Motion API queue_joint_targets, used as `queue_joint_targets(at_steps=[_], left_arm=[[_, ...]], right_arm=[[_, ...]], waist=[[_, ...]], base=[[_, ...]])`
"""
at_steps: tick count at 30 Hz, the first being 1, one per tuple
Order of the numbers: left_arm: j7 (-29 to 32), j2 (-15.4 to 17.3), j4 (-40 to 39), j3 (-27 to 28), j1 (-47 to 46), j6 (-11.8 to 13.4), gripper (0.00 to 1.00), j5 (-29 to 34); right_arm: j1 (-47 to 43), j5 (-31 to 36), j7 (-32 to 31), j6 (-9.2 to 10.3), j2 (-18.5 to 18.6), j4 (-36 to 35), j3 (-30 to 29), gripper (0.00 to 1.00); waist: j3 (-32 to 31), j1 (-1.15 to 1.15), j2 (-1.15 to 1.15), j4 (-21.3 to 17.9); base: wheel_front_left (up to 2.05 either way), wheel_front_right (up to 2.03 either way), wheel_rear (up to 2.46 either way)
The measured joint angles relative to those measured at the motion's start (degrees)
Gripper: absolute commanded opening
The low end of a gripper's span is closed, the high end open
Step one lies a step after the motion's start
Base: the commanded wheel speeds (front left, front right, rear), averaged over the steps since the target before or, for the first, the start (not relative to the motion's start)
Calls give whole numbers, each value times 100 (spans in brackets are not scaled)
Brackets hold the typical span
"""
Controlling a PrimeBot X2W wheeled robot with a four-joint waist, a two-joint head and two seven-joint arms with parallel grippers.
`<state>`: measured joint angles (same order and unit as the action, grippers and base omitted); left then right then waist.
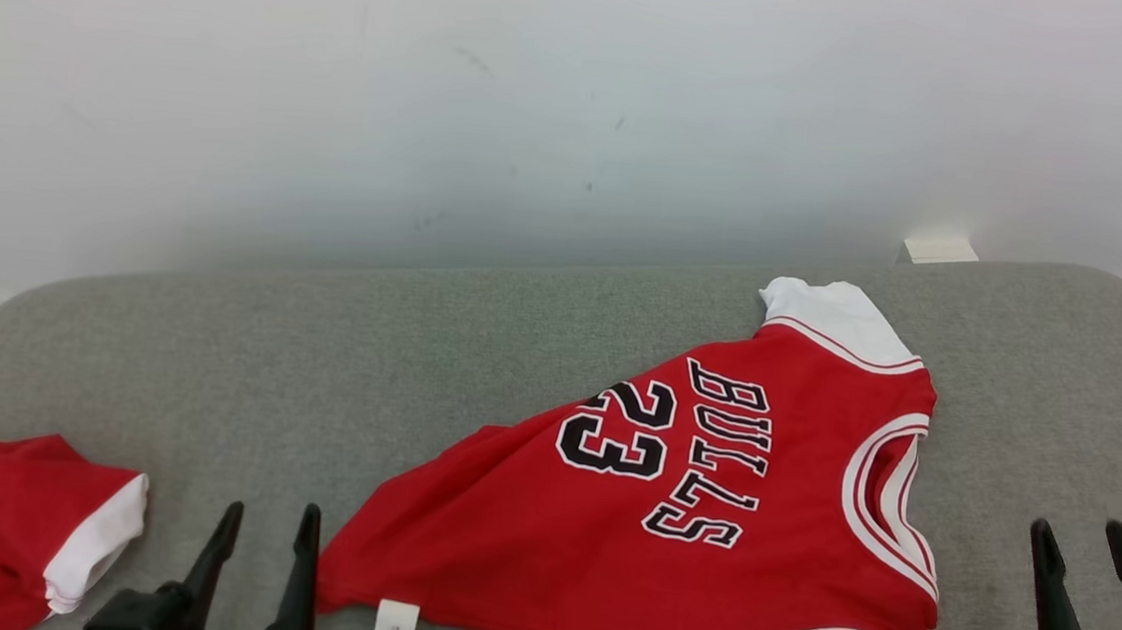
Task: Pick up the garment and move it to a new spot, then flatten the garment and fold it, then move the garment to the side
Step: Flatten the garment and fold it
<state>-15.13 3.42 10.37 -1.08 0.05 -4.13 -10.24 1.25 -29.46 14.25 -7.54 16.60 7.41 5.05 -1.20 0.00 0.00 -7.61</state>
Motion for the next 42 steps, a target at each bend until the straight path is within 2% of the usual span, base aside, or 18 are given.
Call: queue_joint_targets(at_steps=[5, 7, 10, 14, 20, 29, 32, 37, 42], left_arm=[[253, 205, 203, -193, -12, -162, 100, -62], [483, 264, 230, -238, -24, -190, 100, -110], [812, 333, 203, -281, -91, -200, 100, -164], [1133, 350, 164, -370, -142, -224, 100, -203], [1714, 426, 259, -501, -201, -223, 100, -226], [2384, 487, 465, -623, -342, -198, 100, -294], [2501, 472, 586, -615, -424, -130, 100, -348], [2590, 490, 817, -476, -495, 163, 100, -347], [2689, 481, 940, -549, -483, -7, 100, -520]], right_arm=[[-342, -684, -632, 0, 535, -45, 9, 100], [-486, -1031, -1017, 0, 594, -26, 71, 100], [-739, -1464, -1756, 0, 630, 71, 468, 100], [-771, -1962, -2275, 1, 520, 356, 888, 100], [-520, -2310, -2510, 1, 158, 904, 1340, 100], [-175, -2358, -2807, -34, 73, 1502, 1437, 100], [-118, -2359, -2969, -34, 69, 1536, 1457, 100], [-66, -2419, -3161, -19, 41, 1505, 1533, 100], [-74, -2614, -3411, -1, 58, 1332, 1657, 98]], waist=[[62, 0, 0, -44], [103, 0, 0, -55], [196, 0, 0, -66], [367, 1, 0, -63], [530, 1, 0, -74], [554, 1, -1, -81], [540, 0, 0, -88], [493, 0, 0, -140], [486, 0, 0, -187]], base=[[0, 0, 0], [0, 0, 0], [0, 0, 0], [0, 0, 0], [0, 0, 0], [0, 0, 0], [0, 0, 0], [0, 0, 0], [0, 0, 0]])
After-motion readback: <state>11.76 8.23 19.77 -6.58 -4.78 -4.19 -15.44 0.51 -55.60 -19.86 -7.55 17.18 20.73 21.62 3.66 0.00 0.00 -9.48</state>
